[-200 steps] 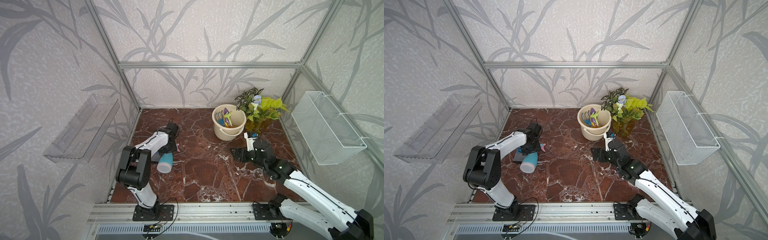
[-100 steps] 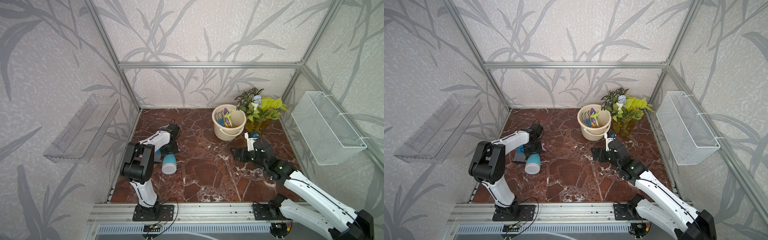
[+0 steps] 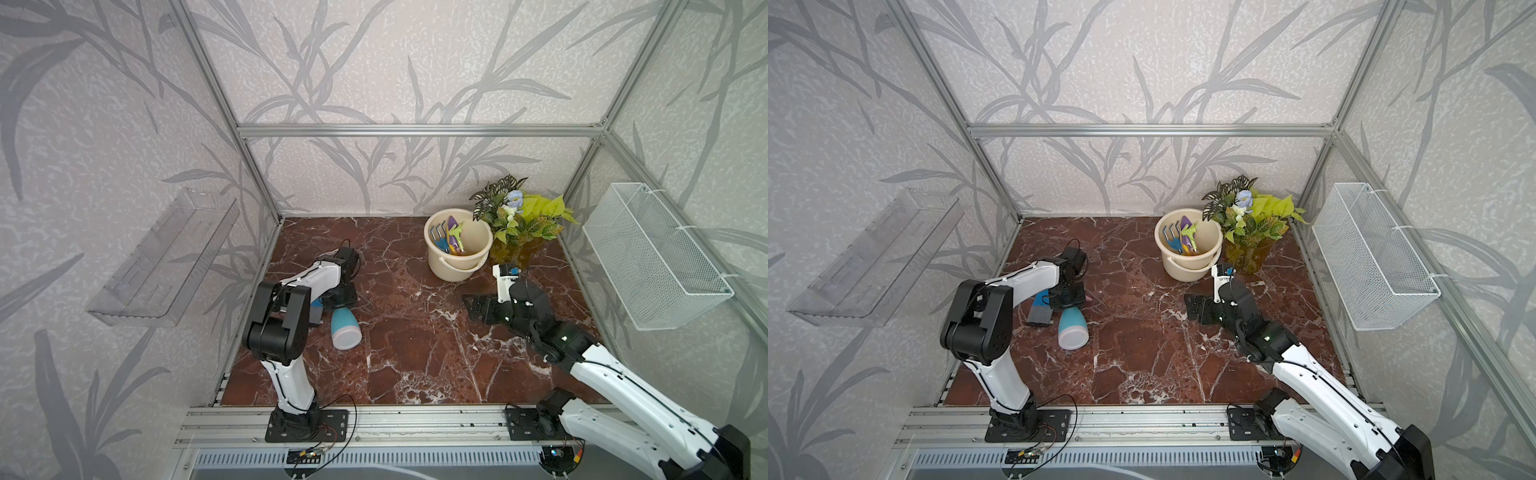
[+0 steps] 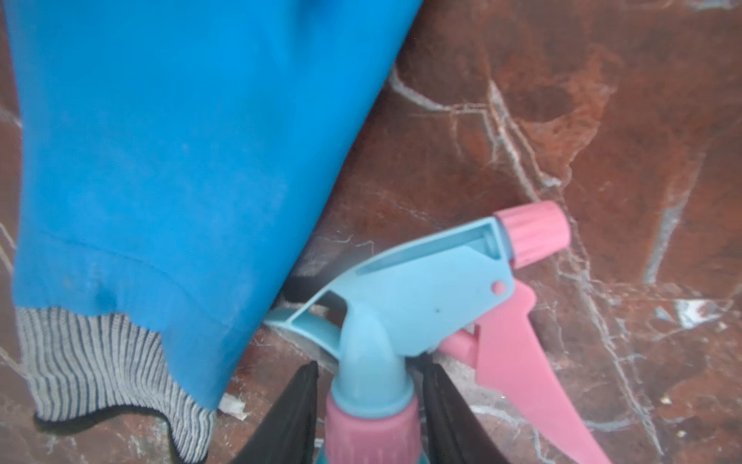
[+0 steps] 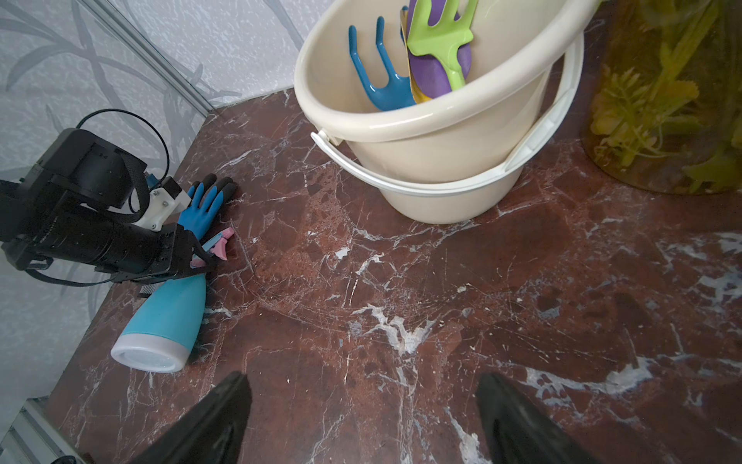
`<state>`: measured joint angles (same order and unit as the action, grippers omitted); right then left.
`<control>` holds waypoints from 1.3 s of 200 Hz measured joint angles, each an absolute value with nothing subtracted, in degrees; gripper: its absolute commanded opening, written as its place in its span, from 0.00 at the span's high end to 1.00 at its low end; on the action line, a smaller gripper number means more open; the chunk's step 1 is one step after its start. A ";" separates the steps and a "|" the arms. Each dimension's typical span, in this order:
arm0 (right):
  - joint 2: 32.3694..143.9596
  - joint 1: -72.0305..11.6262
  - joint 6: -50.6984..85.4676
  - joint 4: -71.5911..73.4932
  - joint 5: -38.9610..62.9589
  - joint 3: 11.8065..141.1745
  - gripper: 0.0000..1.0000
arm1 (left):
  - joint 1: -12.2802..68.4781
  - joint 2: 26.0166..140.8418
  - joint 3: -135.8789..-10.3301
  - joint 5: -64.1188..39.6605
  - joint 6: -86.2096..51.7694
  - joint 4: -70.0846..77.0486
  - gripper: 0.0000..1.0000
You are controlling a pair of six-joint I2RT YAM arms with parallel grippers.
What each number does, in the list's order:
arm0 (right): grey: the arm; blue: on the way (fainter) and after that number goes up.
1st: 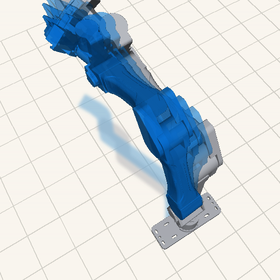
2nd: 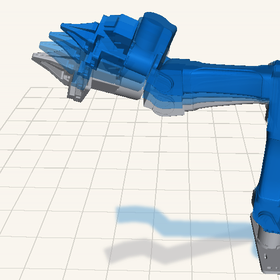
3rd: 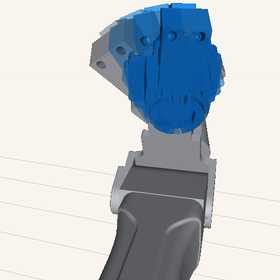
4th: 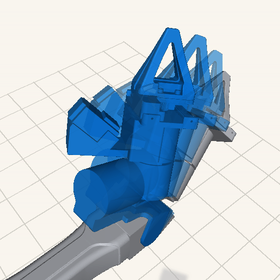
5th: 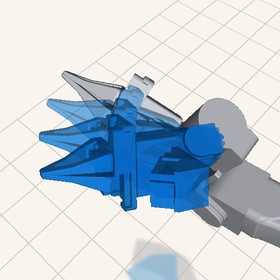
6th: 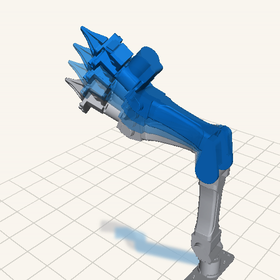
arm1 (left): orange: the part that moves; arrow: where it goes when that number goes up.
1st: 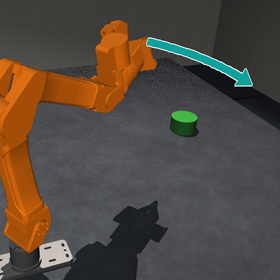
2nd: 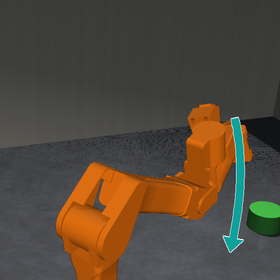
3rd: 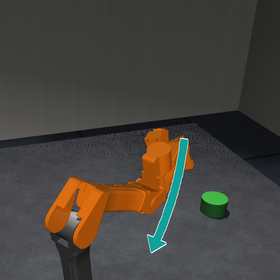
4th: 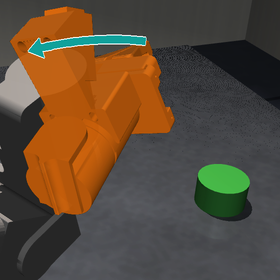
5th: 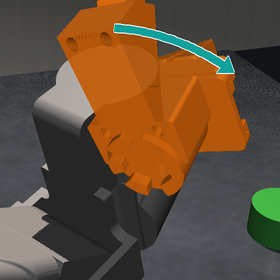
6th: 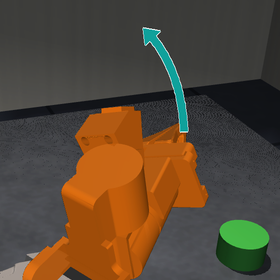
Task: Organize the gardening tools
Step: Pick up the gardening tool from the center of the board.
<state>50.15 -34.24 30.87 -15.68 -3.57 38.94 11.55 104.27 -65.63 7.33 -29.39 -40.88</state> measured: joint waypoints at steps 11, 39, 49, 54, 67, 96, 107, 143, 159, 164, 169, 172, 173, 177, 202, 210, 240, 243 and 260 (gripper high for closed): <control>50.13 -34.24 31.07 -15.66 -3.66 38.89 0.08 | 11.55 104.27 -65.63 7.31 -29.30 -40.73 0.64; 50.15 -34.24 31.51 -15.66 -4.03 38.72 0.08 | 11.55 103.94 -65.65 7.22 -29.32 -40.82 0.70; 50.17 -34.24 31.57 -15.64 -4.03 38.70 0.08 | 11.55 103.46 -65.63 7.20 -29.34 -40.91 0.70; 50.19 -34.24 31.66 -15.62 -4.03 38.70 0.08 | 11.55 103.13 -65.65 7.20 -29.36 -40.88 0.70; 50.24 -34.24 31.77 -15.42 -4.03 38.70 0.08 | 11.55 102.17 -65.67 7.20 -29.36 -40.88 0.71; 51.03 -34.24 32.03 -14.35 -4.01 38.70 0.08 | 11.55 98.74 -66.35 7.25 -29.47 -40.62 0.72; 51.44 -34.26 32.16 -14.06 -3.99 38.68 0.08 | 11.62 97.06 -66.39 7.33 -29.52 -40.23 0.72; 52.14 -34.50 32.77 -13.52 -3.99 38.48 0.08 | 11.86 93.91 -66.41 7.90 -29.52 -40.14 0.73; 52.18 -34.63 32.84 -13.50 -3.99 38.48 0.08 | 12.16 93.49 -66.41 8.36 -29.52 -39.97 0.73; 52.18 -34.63 32.86 -13.47 -3.99 38.48 0.08 | 12.29 93.27 -66.41 8.60 -29.54 -39.83 0.73; 52.18 -34.68 32.86 -13.45 -3.99 38.48 0.08 | 12.47 92.95 -66.41 8.82 -29.54 -39.64 0.73; 52.18 -34.68 32.86 -13.43 -4.01 38.48 0.08 | 12.58 92.73 -66.41 8.95 -29.54 -39.51 0.73; 52.18 -34.68 32.88 -13.43 -4.01 38.48 0.08 | 12.64 92.58 -66.39 9.02 -29.54 -39.44 0.73; 52.21 -34.68 32.86 -13.43 -4.01 38.48 0.08 | 12.80 92.23 -66.39 9.17 -29.56 -39.20 0.73; 52.21 -34.94 32.84 -13.26 -4.01 38.48 0.08 | 14.92 88.20 -66.39 10.74 -29.52 -36.80 0.73; 52.23 -35.00 32.80 -13.21 -4.01 38.48 0.08 | 15.94 86.56 -66.39 11.38 -29.39 -35.70 0.73; 52.42 -35.51 32.56 -13.15 -4.14 38.48 0.08 | 20.51 80.90 -66.08 14.72 -27.97 -29.82 0.73; 52.42 -35.55 32.49 -13.15 -4.23 38.48 0.08 | 20.95 80.40 -65.87 15.11 -27.83 -28.95 0.73; 52.40 -35.81 32.12 -13.15 -4.58 38.48 0.08 | 23.27 77.12 -63.92 16.97 -26.87 -23.81 0.73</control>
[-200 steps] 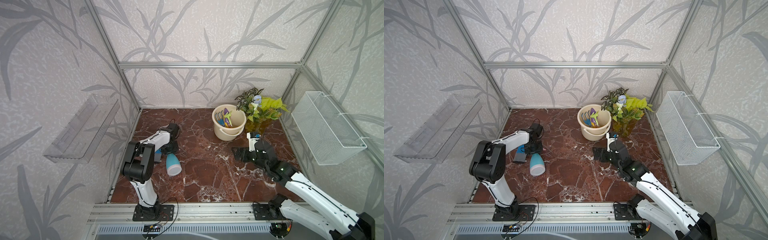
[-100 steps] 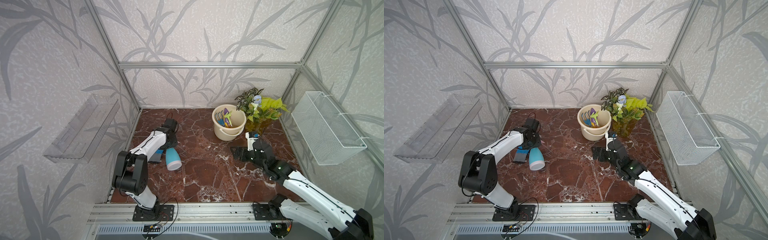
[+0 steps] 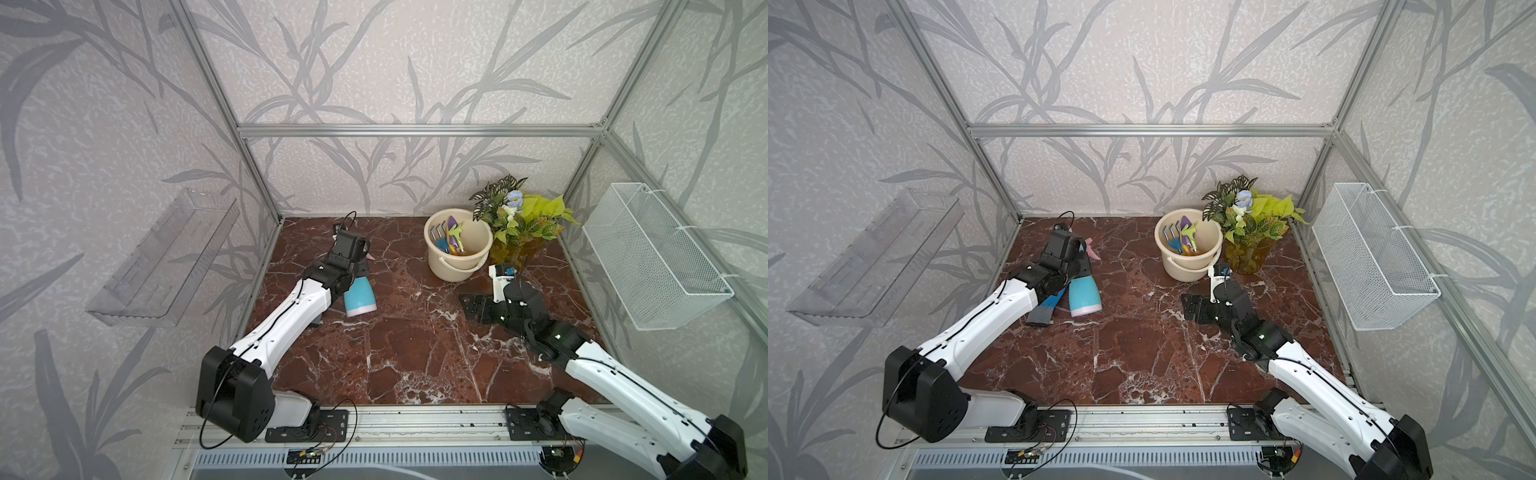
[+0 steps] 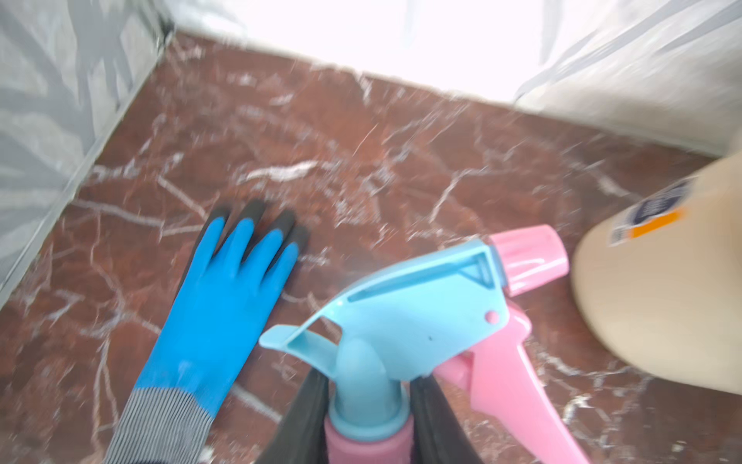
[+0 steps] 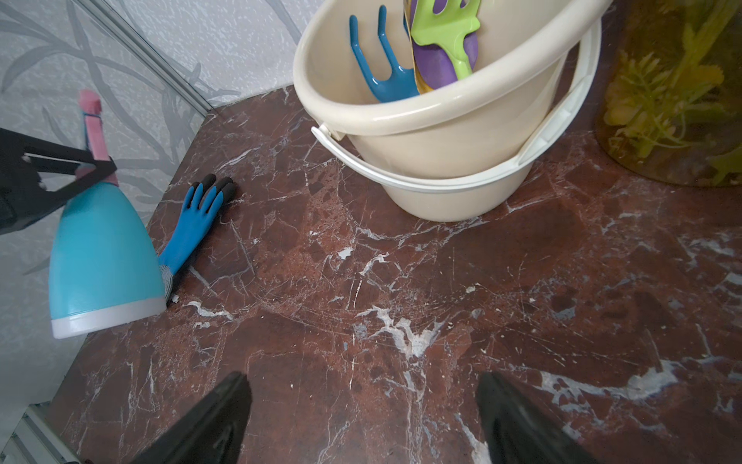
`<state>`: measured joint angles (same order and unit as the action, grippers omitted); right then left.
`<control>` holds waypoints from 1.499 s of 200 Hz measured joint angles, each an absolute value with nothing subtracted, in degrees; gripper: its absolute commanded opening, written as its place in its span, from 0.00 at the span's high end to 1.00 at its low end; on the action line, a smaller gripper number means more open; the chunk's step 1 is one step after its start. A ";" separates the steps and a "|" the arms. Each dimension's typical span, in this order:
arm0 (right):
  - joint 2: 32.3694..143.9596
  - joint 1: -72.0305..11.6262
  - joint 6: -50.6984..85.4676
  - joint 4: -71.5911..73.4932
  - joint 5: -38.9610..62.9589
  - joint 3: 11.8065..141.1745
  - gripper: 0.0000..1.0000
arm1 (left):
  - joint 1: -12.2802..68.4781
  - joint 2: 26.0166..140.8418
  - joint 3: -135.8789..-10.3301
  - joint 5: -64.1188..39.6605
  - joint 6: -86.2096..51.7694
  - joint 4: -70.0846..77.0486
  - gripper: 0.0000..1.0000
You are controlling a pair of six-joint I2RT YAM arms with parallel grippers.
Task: Organize the gardening tools
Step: Pick up the gardening tool from the center of the board.
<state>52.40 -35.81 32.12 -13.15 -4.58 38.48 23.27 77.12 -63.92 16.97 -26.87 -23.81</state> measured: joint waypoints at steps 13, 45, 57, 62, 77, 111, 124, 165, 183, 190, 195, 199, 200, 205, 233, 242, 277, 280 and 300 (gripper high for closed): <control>52.40 -36.05 31.88 -13.15 -4.97 38.48 0.07 | 25.28 74.83 -61.36 18.79 -25.93 -19.29 0.73; 51.33 -37.06 31.20 -13.21 -6.09 38.48 0.08 | 30.24 69.71 -51.79 24.88 -22.33 -4.84 0.73; 50.63 -37.39 31.00 -13.23 -6.55 38.48 0.08 | 31.57 68.51 -48.03 27.03 -20.91 1.08 0.73; 50.28 -37.52 30.92 -13.26 -6.68 38.48 0.08 | 32.01 68.31 -46.78 27.66 -20.47 3.31 0.73; 49.34 -37.63 30.61 -13.23 -7.09 38.48 0.08 | 32.71 68.60 -44.25 29.50 -19.22 9.34 0.73; 47.81 -37.91 30.15 -13.21 -7.62 38.48 0.08 | 34.17 71.59 -42.02 33.54 -16.19 22.15 0.74; 47.53 -37.95 29.98 -13.19 -7.57 38.48 0.08 | 34.94 73.06 -41.39 34.68 -15.05 26.44 0.73; 47.97 -38.06 28.51 -11.14 -4.71 38.37 0.06 | 37.56 75.66 -41.08 34.59 -11.27 33.19 0.74; 49.12 -38.11 27.44 -9.65 -2.15 38.61 0.05 | 38.96 75.35 -41.08 32.60 -9.41 33.87 0.74; 49.80 -38.11 26.92 -9.32 -1.02 38.96 0.05 | 39.33 75.09 -41.08 31.64 -8.75 33.82 0.74; 50.39 -38.11 26.52 -9.23 -0.21 39.42 0.04 | 39.46 74.81 -41.08 30.89 -8.43 33.71 0.74; 50.87 -38.09 26.22 -9.15 0.34 39.86 0.04 | 39.64 74.54 -41.08 30.17 -8.14 33.65 0.74; 51.07 -38.09 26.11 -9.06 0.64 40.07 0.04 | 39.66 74.50 -41.08 30.02 -8.08 33.63 0.74; 51.66 -38.06 25.76 -9.04 1.37 40.77 0.04 | 39.77 74.08 -41.06 29.34 -7.75 33.47 0.74; 55.46 -36.16 24.21 -8.05 8.29 46.39 0.04 | 40.21 70.13 -38.96 24.77 -6.55 33.15 0.74; 56.58 -35.24 23.90 -7.38 10.79 48.23 0.04 | 40.27 68.73 -38.06 23.38 -6.42 32.95 0.74; 60.34 -33.78 22.92 -6.22 19.97 54.83 0.04 | 40.60 66.11 -37.23 19.29 -6.39 31.55 0.74; 60.75 -33.78 22.85 -6.20 20.69 55.48 0.04 | 40.66 66.02 -37.23 18.96 -6.39 31.46 0.74; 63.99 -33.78 22.41 -6.26 24.84 60.01 0.04 | 41.21 65.65 -37.23 17.30 -6.39 31.00 0.74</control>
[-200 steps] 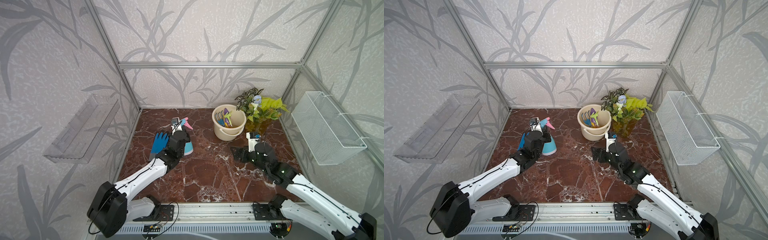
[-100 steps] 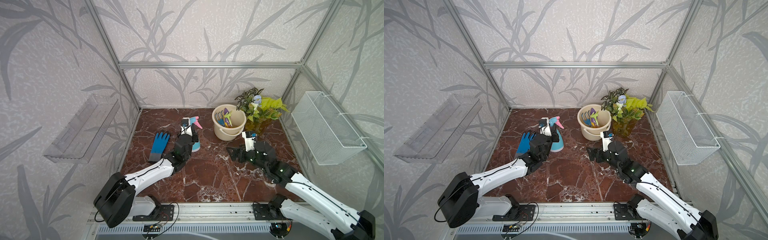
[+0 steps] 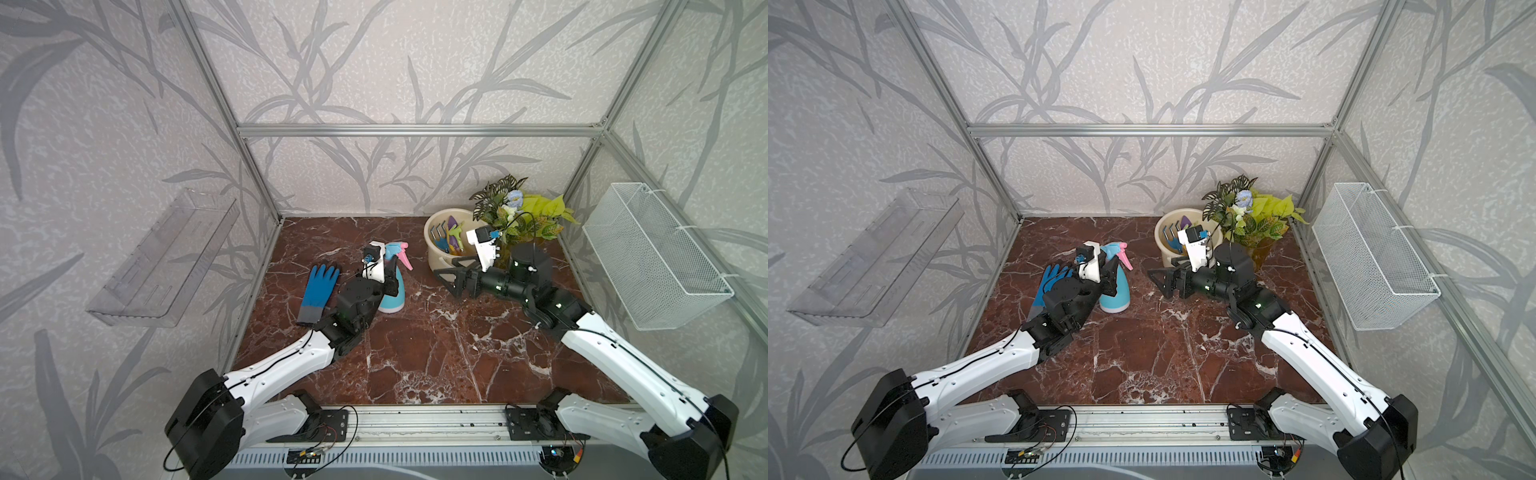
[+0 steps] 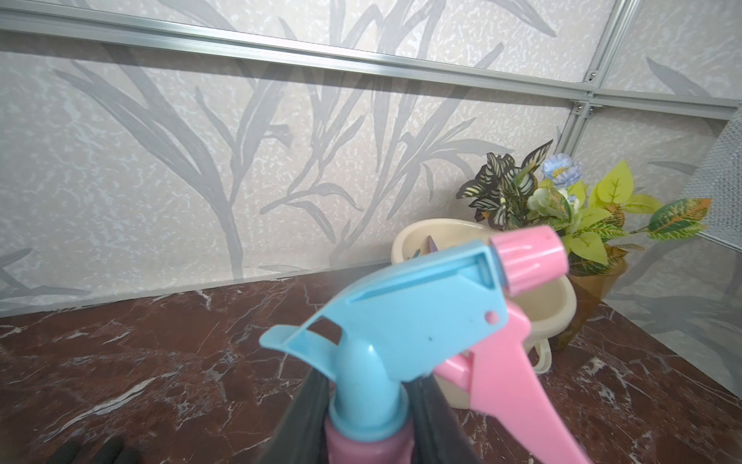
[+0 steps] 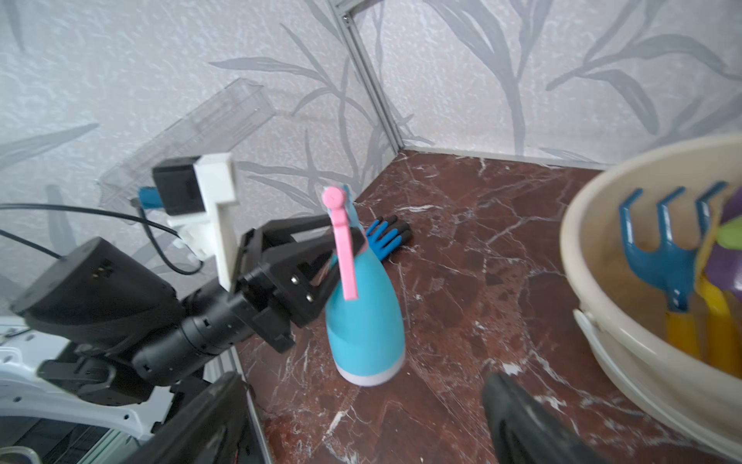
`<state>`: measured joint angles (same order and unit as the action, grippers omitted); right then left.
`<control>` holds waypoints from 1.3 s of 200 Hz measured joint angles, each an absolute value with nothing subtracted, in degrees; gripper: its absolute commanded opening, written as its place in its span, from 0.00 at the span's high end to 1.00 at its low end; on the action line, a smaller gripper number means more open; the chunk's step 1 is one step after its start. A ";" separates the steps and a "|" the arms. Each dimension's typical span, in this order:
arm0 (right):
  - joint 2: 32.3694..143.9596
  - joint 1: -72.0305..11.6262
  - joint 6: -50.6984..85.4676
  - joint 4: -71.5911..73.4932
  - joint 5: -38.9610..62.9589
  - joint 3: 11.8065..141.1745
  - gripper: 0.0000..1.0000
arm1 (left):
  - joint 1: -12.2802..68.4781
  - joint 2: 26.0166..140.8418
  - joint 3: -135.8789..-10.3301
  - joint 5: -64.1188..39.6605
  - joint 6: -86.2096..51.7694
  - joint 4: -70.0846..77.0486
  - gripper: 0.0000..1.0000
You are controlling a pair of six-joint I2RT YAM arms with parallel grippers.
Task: Organize the gardening tools
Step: Pick up the gardening tool from the center of the board.
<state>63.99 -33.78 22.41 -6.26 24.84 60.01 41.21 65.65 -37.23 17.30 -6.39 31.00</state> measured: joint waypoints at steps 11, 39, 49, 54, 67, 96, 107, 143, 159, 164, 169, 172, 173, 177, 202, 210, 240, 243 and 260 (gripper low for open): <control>65.93 -33.78 22.41 -6.31 26.79 62.41 0.04 | 41.56 65.65 -37.23 16.78 -6.42 30.79 0.74; 70.74 -33.78 22.52 -7.20 30.02 67.55 0.07 | 42.54 65.65 -37.23 15.62 -6.42 30.39 0.75; 72.34 -33.78 22.61 -7.86 30.89 69.17 0.08 | 43.05 65.65 -37.23 15.38 -6.39 30.35 0.75; 72.99 -33.78 22.65 -8.19 31.20 69.78 0.08 | 43.24 65.65 -37.23 15.33 -6.37 30.35 0.75; 74.30 -33.80 22.70 -9.02 31.86 71.09 0.09 | 43.83 65.65 -37.23 15.29 -6.20 30.30 0.75; 77.12 -34.28 22.39 -12.43 32.10 74.43 0.16 | 45.10 65.65 -37.23 15.18 -5.98 30.15 0.75; 78.04 -34.46 22.39 -13.58 31.92 75.37 0.18 | 45.69 65.65 -37.23 15.18 -5.96 30.13 0.75; 79.50 -35.20 21.50 -16.69 30.70 76.27 0.27 | 47.68 65.65 -37.43 15.35 -5.32 30.04 0.75; 80.01 -35.51 21.15 -18.00 30.20 76.88 0.31 | 48.51 65.67 -37.69 15.49 -4.67 29.89 0.75; 80.14 -35.59 21.08 -18.37 29.98 77.10 0.32 | 48.80 65.71 -37.89 15.53 -4.54 29.87 0.75; 80.20 -35.66 20.97 -18.39 29.95 77.17 0.33 | 49.06 65.73 -38.11 15.57 -4.43 29.78 0.75; 80.23 -35.70 20.99 -18.44 29.89 77.21 0.34 | 49.17 65.73 -38.22 15.59 -4.32 29.76 0.75; 80.23 -35.73 21.04 -18.46 29.85 77.21 0.34 | 49.19 65.73 -38.24 15.59 -4.32 29.76 0.75; 80.23 -35.81 20.95 -18.59 29.80 77.25 0.36 | 49.32 65.73 -38.37 15.62 -4.19 29.76 0.75; 80.31 -35.97 20.58 -19.11 29.21 77.56 0.47 | 49.91 65.80 -38.74 15.99 -3.64 29.76 0.75; 80.40 -35.97 20.49 -19.27 28.93 77.78 0.52 | 50.00 65.93 -38.92 16.08 -3.51 29.67 0.75; 80.49 -36.12 20.10 -19.57 28.49 78.00 0.59 | 50.52 66.39 -39.31 16.40 -3.05 29.56 0.75; 80.51 -36.12 20.05 -19.59 28.49 78.00 0.60 | 50.59 66.46 -39.31 16.40 -2.98 29.56 0.75; 80.73 -36.16 20.03 -19.62 28.42 78.06 0.69 | 50.87 66.85 -39.31 16.47 -2.94 29.54 0.74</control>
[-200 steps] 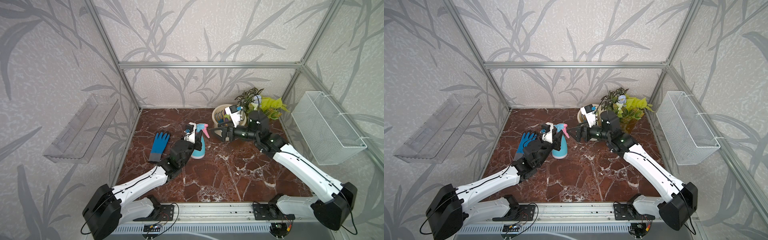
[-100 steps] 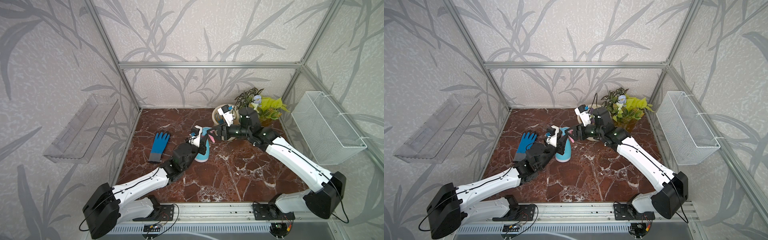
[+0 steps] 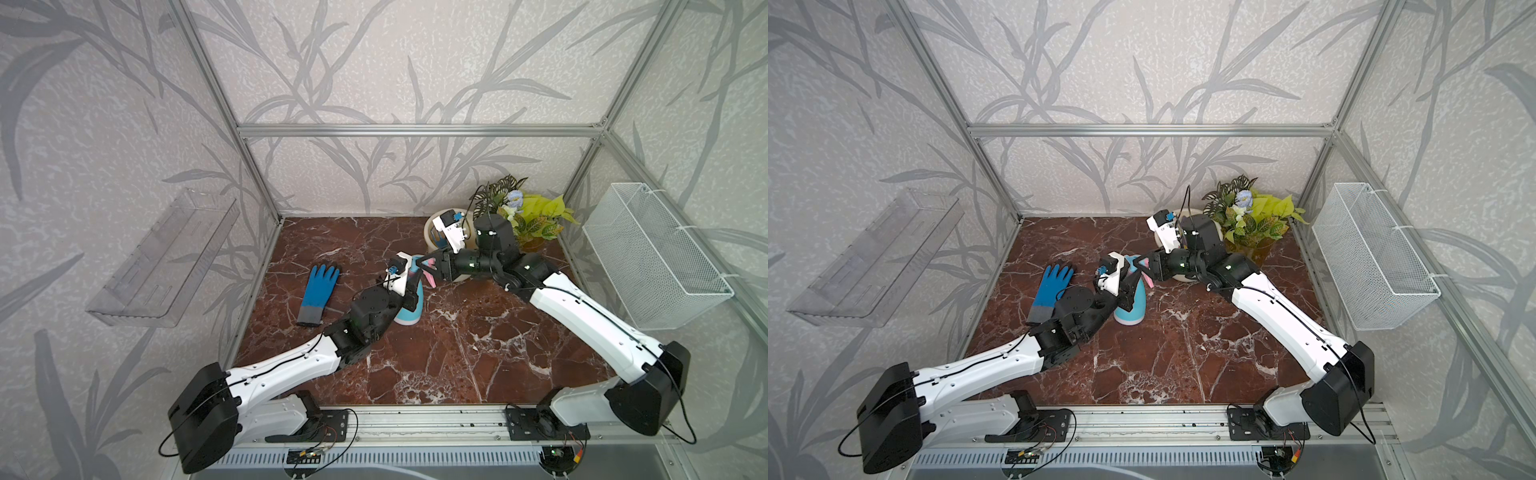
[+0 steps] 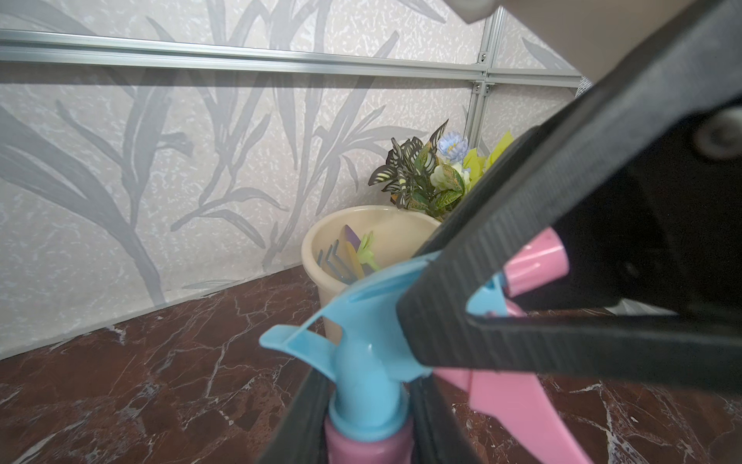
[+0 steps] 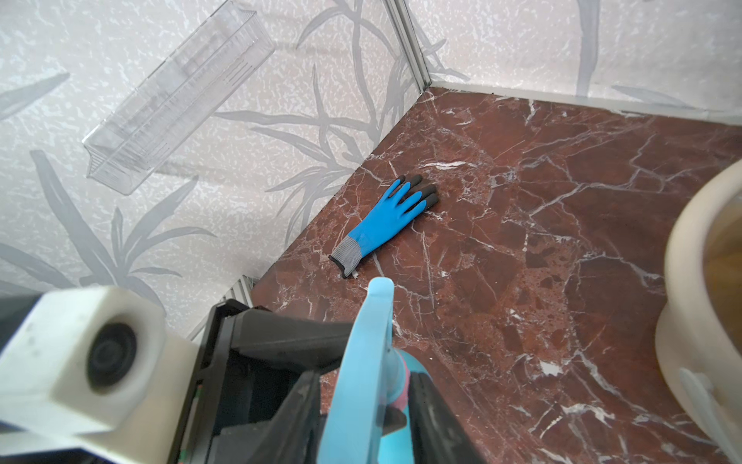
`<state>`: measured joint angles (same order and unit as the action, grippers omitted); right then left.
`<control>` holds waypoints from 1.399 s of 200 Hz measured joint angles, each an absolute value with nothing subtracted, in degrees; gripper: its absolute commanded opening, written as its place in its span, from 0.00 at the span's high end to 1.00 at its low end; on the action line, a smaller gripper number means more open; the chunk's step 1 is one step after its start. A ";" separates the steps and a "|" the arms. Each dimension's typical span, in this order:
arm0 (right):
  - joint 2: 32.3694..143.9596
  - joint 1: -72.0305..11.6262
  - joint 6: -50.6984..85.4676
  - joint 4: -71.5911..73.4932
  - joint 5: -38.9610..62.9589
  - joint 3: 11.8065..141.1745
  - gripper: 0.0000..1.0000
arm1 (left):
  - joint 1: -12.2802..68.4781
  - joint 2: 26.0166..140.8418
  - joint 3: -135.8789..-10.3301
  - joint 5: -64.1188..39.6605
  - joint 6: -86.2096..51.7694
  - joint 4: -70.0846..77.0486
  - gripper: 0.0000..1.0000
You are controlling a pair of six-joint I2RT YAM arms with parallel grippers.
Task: Organize the gardening tools
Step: Pick up the gardening tool from the center of the board, then place the gardening tool in the container.
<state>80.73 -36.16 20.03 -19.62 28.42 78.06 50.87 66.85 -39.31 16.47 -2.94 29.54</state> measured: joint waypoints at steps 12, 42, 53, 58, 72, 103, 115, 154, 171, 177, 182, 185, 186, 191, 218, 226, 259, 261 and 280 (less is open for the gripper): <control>81.01 -36.21 19.90 -19.66 28.36 78.11 0.76 | 50.96 67.09 -39.31 16.49 -2.94 29.54 0.74; 81.71 -36.42 19.40 -20.16 26.89 78.65 0.90 | 51.13 67.20 -39.33 17.12 -2.57 29.17 0.71; 81.73 -36.51 19.14 -20.32 26.44 78.65 0.94 | 51.13 67.26 -39.35 17.34 -2.55 29.06 0.69; 81.73 -36.56 19.07 -20.40 26.26 78.65 0.95 | 51.18 67.26 -39.35 17.45 -2.55 29.04 0.68; 81.71 -36.67 18.94 -20.45 25.98 78.70 1.00 | 51.22 67.29 -39.38 17.67 -2.55 28.97 0.60; 81.69 -36.82 18.94 -20.58 25.28 78.70 1.00 | 51.29 67.29 -39.40 18.13 -2.48 28.95 0.40; 81.65 -36.82 18.94 -20.62 24.47 78.67 1.00 | 51.24 67.29 -39.40 18.57 -2.70 28.91 0.36; 80.95 -36.82 18.50 -20.40 20.62 78.11 1.00 | 51.29 67.16 -39.38 19.29 -3.29 27.64 0.26; 80.09 -36.82 18.02 -20.43 18.13 77.43 1.00 | 51.33 66.52 -39.38 19.84 -3.90 26.30 0.24; 79.66 -36.82 17.72 -20.40 17.21 77.01 1.00 | 51.33 66.08 -39.38 20.12 -4.10 25.78 0.24; 79.20 -36.82 17.43 -20.45 16.40 76.60 1.00 | 51.33 65.67 -39.35 20.43 -4.32 25.28 0.22; 78.91 -36.82 17.32 -20.47 15.97 76.34 1.00 | 51.33 65.39 -39.33 20.67 -4.56 25.02 0.20; 78.85 -36.82 17.30 -20.47 15.88 76.27 1.00 | 51.33 65.30 -39.33 20.73 -4.62 24.95 0.20; 78.30 -36.82 17.04 -20.51 15.03 75.83 1.00 | 51.33 64.82 -39.27 21.10 -4.89 24.51 0.17; 74.61 -36.82 15.35 -21.23 10.70 72.73 1.00 | 51.33 62.08 -39.24 23.09 -7.18 21.34 0.04; 73.19 -36.82 14.85 -21.37 9.30 71.46 1.00 | 51.33 61.39 -39.24 23.53 -7.77 20.51 0.01; 69.36 -36.82 13.17 -21.98 4.91 67.96 1.00 | 51.33 60.62 -39.24 25.63 -10.70 16.93 0.00; 69.28 -36.82 13.08 -21.96 4.71 67.81 1.00 | 51.33 60.62 -39.24 25.74 -10.94 16.58 0.00; 69.23 -37.21 12.19 -21.04 3.44 66.19 1.00 | 51.33 60.62 -39.24 27.09 -13.17 14.22 0.00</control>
<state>69.23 -37.21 12.19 -21.04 3.44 66.19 51.33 60.62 -39.24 27.09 -13.17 14.22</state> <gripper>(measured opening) 0.177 0.999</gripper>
